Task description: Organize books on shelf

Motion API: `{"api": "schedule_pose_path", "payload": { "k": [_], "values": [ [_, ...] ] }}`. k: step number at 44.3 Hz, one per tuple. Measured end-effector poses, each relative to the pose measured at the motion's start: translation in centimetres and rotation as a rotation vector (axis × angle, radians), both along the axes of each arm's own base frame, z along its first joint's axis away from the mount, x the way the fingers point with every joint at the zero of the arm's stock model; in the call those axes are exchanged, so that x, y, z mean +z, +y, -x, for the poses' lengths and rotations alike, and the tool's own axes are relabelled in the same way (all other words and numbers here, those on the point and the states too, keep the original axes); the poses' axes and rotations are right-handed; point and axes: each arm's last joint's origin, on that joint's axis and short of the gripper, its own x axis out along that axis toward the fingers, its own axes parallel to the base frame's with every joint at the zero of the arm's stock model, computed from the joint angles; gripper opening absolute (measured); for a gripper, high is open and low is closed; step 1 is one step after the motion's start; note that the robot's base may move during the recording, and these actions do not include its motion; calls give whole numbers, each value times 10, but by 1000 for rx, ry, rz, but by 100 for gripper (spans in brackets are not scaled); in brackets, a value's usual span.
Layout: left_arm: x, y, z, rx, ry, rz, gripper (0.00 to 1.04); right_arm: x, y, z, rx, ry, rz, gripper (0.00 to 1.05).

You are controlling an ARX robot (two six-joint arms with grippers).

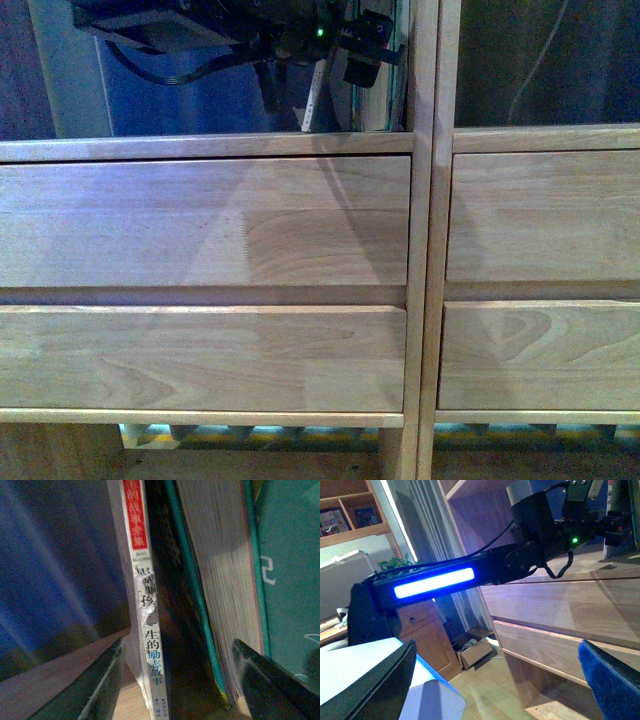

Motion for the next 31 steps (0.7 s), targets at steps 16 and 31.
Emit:
{"api": "schedule_pose_path", "payload": {
  "k": [16, 31],
  "values": [
    [24, 110, 122, 50, -117, 167, 97, 0, 0, 0, 0, 0, 0, 98],
    [-50, 209, 285, -19, -53, 261, 97, 0, 0, 0, 0, 0, 0, 98]
  ]
}}
